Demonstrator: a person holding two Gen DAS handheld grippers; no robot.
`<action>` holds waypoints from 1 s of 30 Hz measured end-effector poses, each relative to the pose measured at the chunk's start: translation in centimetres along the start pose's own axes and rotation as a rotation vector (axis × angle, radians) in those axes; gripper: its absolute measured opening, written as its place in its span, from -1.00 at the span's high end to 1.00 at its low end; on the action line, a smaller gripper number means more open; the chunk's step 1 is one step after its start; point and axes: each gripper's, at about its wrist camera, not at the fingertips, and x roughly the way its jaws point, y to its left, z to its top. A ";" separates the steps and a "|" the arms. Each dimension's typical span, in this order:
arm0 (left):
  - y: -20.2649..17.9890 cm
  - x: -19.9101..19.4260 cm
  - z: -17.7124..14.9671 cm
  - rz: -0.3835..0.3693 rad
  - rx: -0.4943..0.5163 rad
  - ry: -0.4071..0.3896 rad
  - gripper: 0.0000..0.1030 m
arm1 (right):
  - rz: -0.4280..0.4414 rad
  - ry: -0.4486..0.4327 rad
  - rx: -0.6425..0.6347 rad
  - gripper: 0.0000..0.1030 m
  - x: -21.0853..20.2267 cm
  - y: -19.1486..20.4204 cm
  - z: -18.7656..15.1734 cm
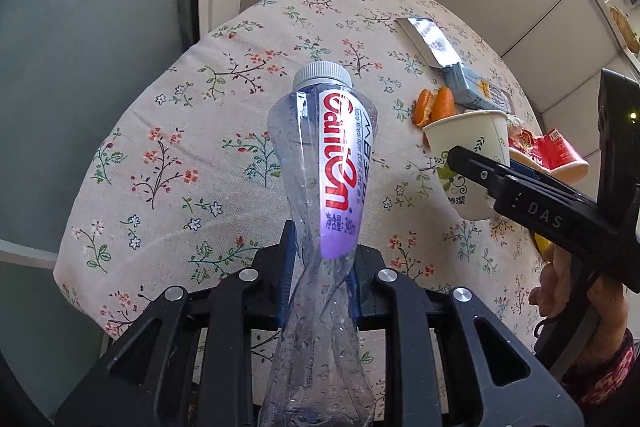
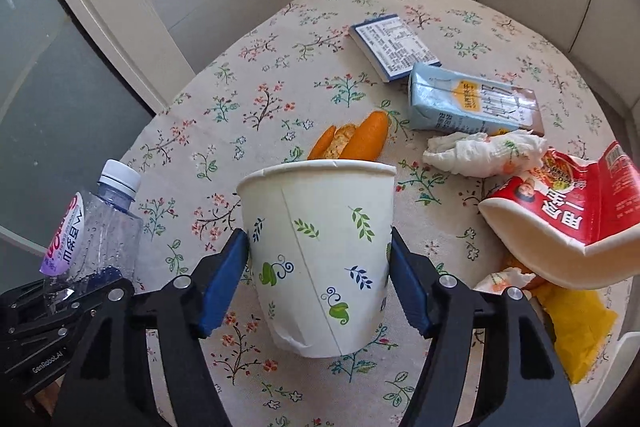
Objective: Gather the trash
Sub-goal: 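Carry the paper cup with the right tool to the white bin and release it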
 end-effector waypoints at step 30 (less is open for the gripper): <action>-20.2 -4.8 -0.6 -0.219 0.316 -0.145 0.58 | -0.245 -0.442 0.228 -0.34 -22.7 -12.9 -5.7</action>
